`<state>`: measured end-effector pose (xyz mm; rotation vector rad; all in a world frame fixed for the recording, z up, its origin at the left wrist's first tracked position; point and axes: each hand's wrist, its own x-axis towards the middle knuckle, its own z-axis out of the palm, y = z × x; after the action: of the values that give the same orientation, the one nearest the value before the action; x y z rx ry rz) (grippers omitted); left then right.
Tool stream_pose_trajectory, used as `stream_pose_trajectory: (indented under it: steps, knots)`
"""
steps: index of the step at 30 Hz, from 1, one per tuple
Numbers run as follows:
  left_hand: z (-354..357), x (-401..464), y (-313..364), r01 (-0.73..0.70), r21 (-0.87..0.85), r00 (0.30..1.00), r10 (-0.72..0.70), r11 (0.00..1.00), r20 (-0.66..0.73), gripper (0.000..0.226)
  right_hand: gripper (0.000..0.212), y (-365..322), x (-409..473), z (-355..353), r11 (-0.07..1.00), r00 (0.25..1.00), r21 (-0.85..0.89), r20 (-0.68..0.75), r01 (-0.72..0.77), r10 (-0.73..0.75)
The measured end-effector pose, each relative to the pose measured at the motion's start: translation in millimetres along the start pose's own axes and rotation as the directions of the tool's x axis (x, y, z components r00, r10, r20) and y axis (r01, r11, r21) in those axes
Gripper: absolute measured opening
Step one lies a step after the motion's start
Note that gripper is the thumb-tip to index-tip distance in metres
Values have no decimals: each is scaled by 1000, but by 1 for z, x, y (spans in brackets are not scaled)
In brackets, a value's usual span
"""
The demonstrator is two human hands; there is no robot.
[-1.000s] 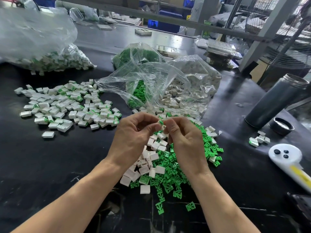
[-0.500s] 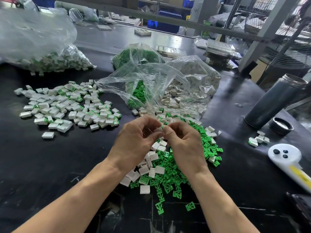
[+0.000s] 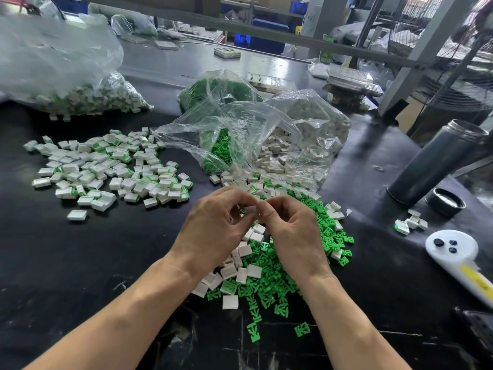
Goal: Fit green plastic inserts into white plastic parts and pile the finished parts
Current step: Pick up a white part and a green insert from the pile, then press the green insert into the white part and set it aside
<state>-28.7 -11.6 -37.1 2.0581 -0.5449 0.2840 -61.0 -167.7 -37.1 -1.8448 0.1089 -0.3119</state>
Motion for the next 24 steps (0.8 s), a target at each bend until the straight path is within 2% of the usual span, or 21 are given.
stream_pose_trajectory:
  steps: [11,16,20,24]
  knots:
    - [1,-1,1,55,51,998,-56,997,23,10,17,4,2,1,995,998,-88,-49,-37,33]
    - [-9,3,-12,129,229,992,-127,965,-24,13,19,6,3,-6,987,992,-161,-122,-13,-7]
    - [-22,12,-28,221,445,975,-183,868,-127,14,21,9,5,-12,973,990,-227,-140,-32,0]
    - [-30,18,-36,267,586,963,-198,765,-181,18,19,10,6,-17,953,990,-300,-138,-41,-1]
